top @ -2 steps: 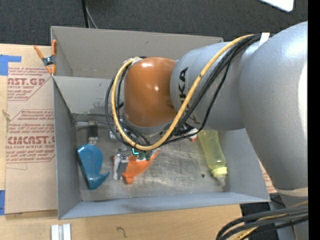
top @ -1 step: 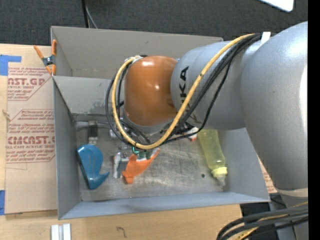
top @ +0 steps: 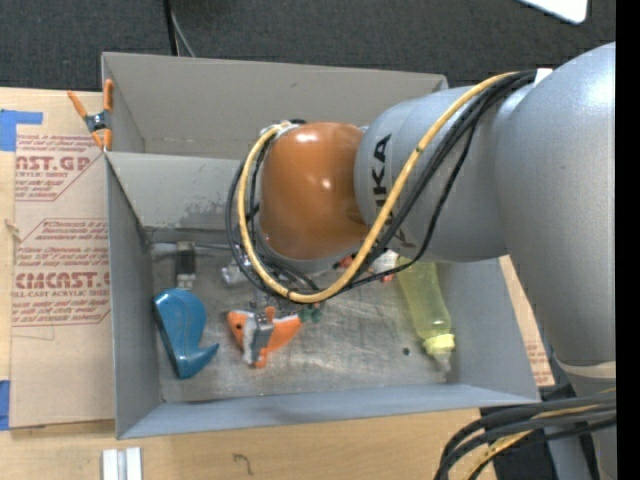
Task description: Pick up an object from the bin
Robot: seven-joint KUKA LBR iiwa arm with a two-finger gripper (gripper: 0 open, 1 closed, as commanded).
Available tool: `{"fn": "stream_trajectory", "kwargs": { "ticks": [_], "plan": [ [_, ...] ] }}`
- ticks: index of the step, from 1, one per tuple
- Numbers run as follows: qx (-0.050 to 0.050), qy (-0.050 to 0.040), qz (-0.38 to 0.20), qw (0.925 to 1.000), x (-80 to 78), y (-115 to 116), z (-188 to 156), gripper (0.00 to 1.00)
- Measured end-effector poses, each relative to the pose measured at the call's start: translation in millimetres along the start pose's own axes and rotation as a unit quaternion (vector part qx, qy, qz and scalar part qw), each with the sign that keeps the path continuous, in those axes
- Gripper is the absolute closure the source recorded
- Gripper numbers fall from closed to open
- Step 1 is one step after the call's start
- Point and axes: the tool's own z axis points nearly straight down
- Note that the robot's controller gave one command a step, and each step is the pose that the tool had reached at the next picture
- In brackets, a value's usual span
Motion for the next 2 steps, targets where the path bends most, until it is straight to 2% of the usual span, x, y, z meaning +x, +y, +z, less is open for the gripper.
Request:
{"fn": "stream_trajectory", "kwargs": {
  "ticks": [1,2],
  "plan": [
    [-0.001,0.0004,-0.227,0.9738,-9.0,-36.3,76.4,1.0],
    [-0.001,0.0003,-0.227,0.9738,-9.0,-36.3,76.4,1.0]
  ]
}}
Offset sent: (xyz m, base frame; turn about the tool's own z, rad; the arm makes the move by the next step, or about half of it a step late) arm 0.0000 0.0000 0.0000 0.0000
